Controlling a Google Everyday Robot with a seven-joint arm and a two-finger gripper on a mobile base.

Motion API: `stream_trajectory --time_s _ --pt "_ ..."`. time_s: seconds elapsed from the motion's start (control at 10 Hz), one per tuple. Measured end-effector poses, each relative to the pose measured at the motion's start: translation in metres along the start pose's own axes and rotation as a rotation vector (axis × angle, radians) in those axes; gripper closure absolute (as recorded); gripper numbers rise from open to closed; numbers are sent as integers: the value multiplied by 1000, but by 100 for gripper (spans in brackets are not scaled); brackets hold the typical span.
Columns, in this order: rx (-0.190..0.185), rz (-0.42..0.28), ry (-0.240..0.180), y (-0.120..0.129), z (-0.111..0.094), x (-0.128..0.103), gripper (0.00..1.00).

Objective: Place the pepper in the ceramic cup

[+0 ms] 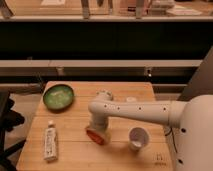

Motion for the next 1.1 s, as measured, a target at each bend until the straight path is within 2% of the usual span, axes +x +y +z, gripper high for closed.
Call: stream_trajectory --time_s 1.1 --pt "11 -4 -11 -8 2 -2 20"
